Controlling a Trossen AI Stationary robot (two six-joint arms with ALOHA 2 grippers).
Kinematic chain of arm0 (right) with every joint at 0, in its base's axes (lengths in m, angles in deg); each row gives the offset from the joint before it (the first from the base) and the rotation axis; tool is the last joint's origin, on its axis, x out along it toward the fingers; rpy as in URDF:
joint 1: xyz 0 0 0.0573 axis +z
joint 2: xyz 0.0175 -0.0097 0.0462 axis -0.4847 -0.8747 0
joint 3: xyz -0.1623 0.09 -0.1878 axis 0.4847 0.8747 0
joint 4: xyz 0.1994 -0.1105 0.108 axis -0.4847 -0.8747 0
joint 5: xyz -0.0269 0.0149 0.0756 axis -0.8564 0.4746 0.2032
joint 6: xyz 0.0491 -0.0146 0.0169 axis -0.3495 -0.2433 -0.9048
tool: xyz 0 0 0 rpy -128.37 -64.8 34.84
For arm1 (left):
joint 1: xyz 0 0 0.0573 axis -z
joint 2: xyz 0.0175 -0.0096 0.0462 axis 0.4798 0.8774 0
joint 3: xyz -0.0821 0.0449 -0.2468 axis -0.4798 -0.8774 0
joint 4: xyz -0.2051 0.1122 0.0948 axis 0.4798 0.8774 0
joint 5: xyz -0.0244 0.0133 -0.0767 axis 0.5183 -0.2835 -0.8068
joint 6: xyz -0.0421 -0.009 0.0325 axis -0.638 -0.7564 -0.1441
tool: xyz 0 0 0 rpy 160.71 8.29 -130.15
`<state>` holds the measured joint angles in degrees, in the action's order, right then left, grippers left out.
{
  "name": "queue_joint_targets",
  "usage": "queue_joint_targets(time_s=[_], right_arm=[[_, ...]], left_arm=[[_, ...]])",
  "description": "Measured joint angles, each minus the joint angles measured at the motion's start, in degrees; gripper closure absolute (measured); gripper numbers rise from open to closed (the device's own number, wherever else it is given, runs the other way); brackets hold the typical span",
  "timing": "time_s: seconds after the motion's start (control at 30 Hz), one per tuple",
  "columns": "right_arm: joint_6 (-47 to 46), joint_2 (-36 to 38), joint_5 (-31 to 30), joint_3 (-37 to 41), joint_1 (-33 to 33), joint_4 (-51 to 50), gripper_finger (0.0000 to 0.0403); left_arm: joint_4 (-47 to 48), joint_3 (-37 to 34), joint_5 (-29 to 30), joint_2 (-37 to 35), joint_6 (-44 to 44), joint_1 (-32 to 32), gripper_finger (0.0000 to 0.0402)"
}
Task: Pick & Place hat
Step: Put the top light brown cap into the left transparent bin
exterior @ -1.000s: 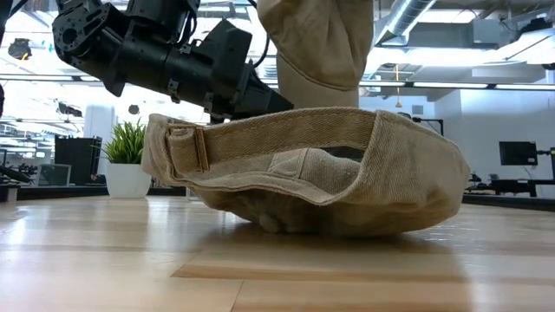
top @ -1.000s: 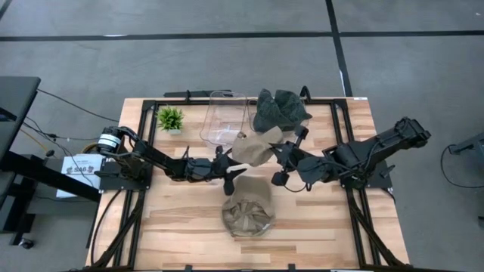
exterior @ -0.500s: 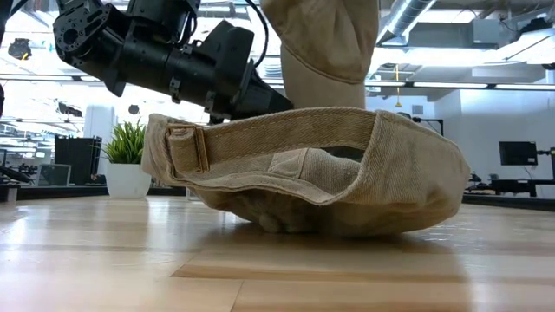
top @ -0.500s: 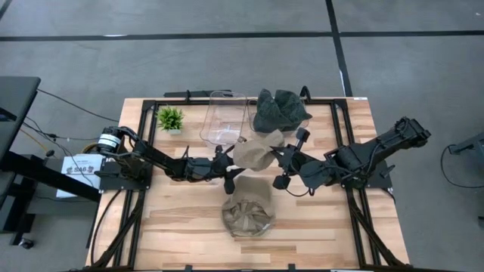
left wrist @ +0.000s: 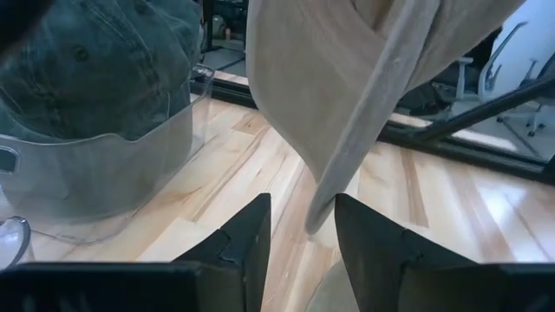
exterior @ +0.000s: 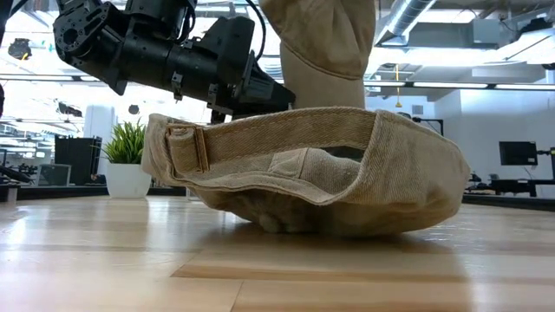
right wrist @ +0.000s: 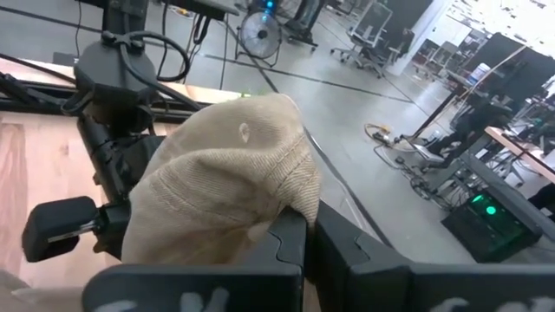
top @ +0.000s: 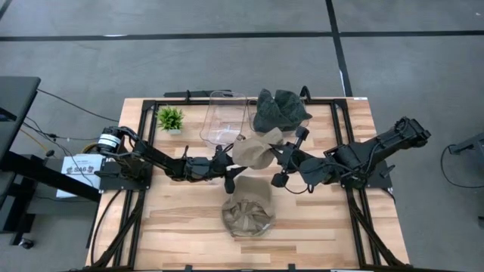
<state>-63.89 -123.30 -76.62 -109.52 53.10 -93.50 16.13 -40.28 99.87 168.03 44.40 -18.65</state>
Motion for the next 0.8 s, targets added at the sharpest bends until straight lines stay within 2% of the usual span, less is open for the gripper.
queue_joint_targets(time_s=[0.63,0.8], right_arm=[[2.1,0.0,0.5,0.0,-3.7,3.6,0.0403],[2.2,0.0,1.4,0.0,-3.6,3.6,0.0403]], left_arm=[[-2.4,0.0,-1.7,0.0,-1.5,0.1,0.0275],[-2.8,0.0,-3.8,0.0,-2.5,0.1,0.0306]])
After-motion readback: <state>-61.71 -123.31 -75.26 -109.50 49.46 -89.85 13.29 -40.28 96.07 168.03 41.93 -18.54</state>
